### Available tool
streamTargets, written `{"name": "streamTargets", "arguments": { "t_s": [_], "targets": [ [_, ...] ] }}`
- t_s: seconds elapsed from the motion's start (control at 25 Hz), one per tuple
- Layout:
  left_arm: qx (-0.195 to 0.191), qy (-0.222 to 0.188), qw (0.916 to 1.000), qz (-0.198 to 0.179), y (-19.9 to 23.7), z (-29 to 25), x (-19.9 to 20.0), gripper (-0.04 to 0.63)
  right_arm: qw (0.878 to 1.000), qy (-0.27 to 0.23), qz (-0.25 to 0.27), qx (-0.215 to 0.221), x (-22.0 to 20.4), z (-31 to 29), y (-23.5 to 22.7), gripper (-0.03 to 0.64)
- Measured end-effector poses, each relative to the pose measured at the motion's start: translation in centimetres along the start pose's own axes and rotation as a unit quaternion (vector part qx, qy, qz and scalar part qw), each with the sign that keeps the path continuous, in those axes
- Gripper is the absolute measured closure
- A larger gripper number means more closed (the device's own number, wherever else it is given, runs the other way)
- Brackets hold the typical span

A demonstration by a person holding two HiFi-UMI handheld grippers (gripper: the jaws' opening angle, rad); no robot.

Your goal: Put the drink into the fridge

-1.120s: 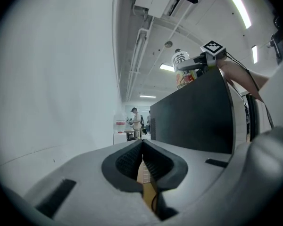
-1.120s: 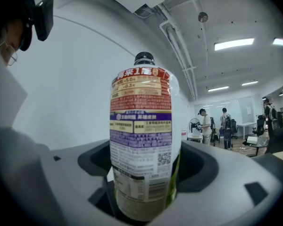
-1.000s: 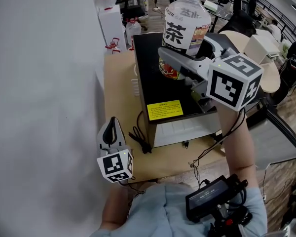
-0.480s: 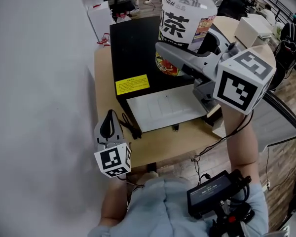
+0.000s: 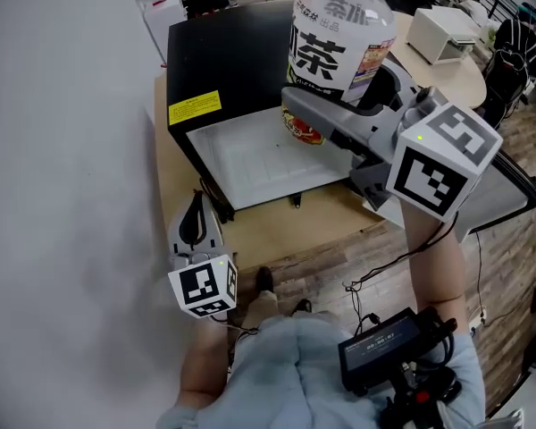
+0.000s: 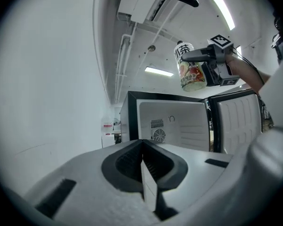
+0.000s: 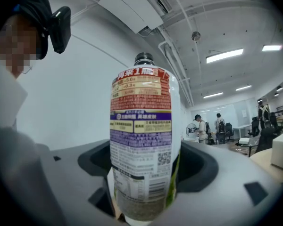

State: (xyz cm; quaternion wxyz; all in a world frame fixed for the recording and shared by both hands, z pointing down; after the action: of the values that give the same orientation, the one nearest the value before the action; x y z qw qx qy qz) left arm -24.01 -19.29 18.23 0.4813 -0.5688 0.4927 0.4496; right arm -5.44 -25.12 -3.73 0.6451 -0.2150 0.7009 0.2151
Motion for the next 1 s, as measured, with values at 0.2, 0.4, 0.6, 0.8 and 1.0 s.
{"name": "streamTargets", "arguments": {
  "t_s": [0.2,0.4,0.6,0.8,1.0],
  "targets": [
    [-0.015,-0.004,0.9998,-0.009,-4.4,3.8,-1.6,0.586,1.000,0.002,-0.012,-0.005,-4.0,5.7,1.9,0.227],
    [-0.033,-0.007,0.9992,-0.020,-5.9,4.1,-2.4,0.586,0.999,0.015,-0.025,-0.013,-7.8,6.6,2.5,0.227],
    [-0.042,-0.001,0.9989,-0.019,-7.0,5.6,-4.6,0.586,0.999,0.027,-0.041,-0.019,-13.1,7.2,3.8,0.227],
    [-0.048,0.015,0.9985,-0.019,-9.3,3.1,-10.9,0.586,0.998,0.035,-0.051,-0.027,-22.5,6.5,2.3,0.227],
    [-0.059,0.062,0.9962,-0.018,-14.5,-4.3,-24.8,0.586,0.991,0.083,-0.100,-0.036,-42.0,4.2,-3.7,0.227]
  ]
}}
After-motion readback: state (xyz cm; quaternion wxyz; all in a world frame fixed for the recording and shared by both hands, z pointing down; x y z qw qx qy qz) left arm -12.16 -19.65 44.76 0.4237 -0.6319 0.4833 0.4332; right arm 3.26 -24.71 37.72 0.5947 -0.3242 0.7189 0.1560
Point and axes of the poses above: the fingertips, and each gripper's own axes: z backward along the fingers, y to its left, x out of its top, the point moved 1 cm from there along z, backward along the fingers, and after that the axes turned 8 degrees about y, right-handed, at the moved point
